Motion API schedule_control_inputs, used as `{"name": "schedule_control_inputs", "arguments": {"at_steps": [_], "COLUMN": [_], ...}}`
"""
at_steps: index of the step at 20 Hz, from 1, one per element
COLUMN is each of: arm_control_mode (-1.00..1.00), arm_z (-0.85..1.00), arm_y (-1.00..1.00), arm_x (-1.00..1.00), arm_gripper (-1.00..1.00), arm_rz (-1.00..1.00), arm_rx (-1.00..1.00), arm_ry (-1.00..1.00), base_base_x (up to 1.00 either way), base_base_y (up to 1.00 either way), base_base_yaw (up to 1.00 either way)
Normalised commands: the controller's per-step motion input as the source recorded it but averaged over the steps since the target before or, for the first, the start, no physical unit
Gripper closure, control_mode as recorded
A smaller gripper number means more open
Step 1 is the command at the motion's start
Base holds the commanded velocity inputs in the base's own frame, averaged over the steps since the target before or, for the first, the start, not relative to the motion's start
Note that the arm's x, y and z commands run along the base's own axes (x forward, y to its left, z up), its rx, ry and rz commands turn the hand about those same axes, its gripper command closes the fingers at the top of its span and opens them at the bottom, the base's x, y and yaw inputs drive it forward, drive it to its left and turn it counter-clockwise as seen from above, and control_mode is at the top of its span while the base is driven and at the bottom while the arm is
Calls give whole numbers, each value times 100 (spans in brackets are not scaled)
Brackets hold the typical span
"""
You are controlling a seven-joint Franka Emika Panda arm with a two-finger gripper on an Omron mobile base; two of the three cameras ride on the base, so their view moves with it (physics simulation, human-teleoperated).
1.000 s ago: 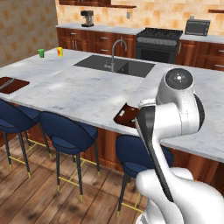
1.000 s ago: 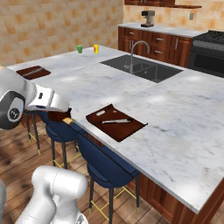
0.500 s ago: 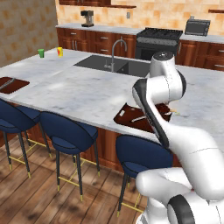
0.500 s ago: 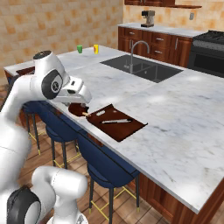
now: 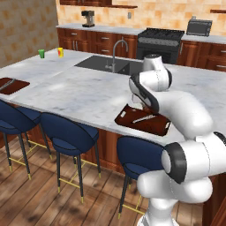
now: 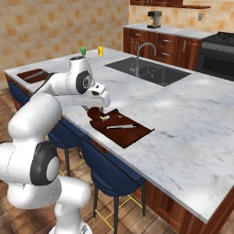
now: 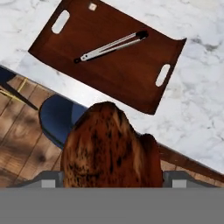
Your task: Gather the potato and garlic from the fridge and place them on a tray on the dining counter. Then gather the steak and chicken drumstick from the fridge and place them on the other tray.
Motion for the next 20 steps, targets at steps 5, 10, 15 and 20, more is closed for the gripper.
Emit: {"name": "schedule_control_inputs", "arguments": {"at_steps": [5, 10, 15, 20], "arm_control_mode": [-100, -100, -100, -100], "arm_z": [-62, -59, -51, -50], "arm_y": [-29, -31, -23, -14], "arm_x": [91, 72, 66, 49], "arm_gripper": [100, 100, 100, 100], "arm_rz": [-2, 0, 0, 0], "arm_rx": [0, 0, 2, 2], "arm_ry": [1, 0, 0, -2], "base_base_x": [0, 0, 0, 0], "base_base_y": [0, 0, 0, 0], "base_base_yaw": [0, 0, 0, 0]}}
